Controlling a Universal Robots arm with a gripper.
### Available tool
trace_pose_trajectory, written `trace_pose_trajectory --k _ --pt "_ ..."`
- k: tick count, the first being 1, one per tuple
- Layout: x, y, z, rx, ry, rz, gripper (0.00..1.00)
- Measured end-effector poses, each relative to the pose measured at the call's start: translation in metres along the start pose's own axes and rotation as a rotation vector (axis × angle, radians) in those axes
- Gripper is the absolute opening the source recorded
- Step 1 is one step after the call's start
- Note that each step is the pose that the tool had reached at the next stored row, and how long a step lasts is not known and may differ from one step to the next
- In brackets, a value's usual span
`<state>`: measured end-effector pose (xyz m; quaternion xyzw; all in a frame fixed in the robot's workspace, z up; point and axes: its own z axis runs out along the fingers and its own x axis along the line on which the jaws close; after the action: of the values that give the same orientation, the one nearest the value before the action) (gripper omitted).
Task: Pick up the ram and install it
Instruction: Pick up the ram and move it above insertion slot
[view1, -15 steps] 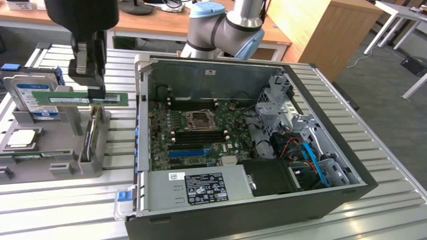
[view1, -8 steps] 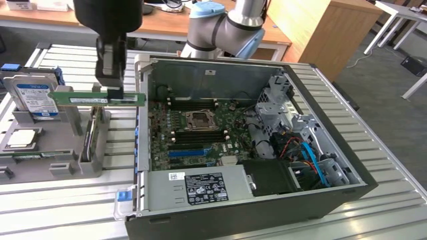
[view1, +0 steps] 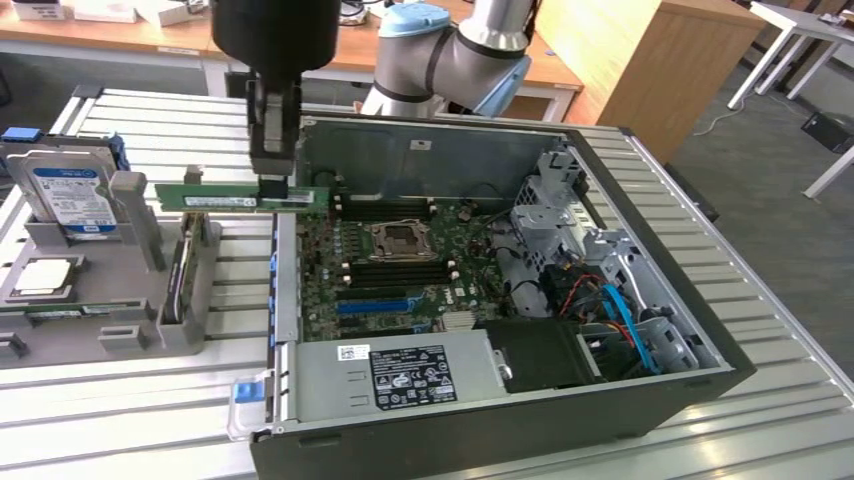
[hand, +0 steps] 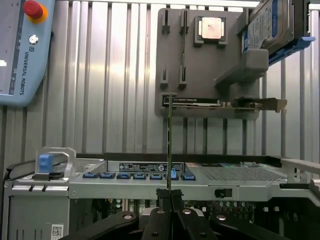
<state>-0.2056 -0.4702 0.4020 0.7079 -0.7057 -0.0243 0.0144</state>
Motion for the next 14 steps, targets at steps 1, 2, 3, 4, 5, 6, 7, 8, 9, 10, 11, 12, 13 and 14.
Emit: trace_pose_trajectory --k 1,2,3,4,5,6,7,8,9,10,11,12,13,14 --pt "0.0 -0.0042 -0.0002 -0.0003 0.0 0.0 0.12" --pt "0.0 -0.0085 -0.0004 -0.0007 0.0 -0.001 0.12" --pt "0.0 -0.013 -0.0007 -0.001 0.0001 -0.002 0.12" --pt "0.0 -0.018 -0.0009 -0.0014 0.0 -0.002 0.12" --pt "0.0 -0.0224 -0.0012 -0.0018 0.0001 -0.003 0.12" --pt "0.0 -0.0268 -0.0014 -0.0022 0.0001 -0.003 0.12" --pt "0.0 -0.0314 -0.0017 -0.0026 0.0003 -0.004 0.12" --pt "0.0 -0.0359 -0.002 -0.0031 0.0003 -0.004 0.12" --pt "0.0 -0.0403 -0.0022 -0.0035 0.0003 -0.005 0.12" --pt "0.0 -0.0448 -0.0024 -0.004 0.0002 -0.005 0.12" --pt "0.0 -0.0497 -0.0027 -0.0045 0.0003 -0.006 0.12" --pt "0.0 -0.0541 -0.003 -0.005 0.0003 -0.007 0.12" --pt "0.0 -0.0586 -0.0032 -0.0056 0.0004 -0.007 0.12" --pt "0.0 -0.063 -0.0034 -0.006 0.0004 -0.008 0.12"
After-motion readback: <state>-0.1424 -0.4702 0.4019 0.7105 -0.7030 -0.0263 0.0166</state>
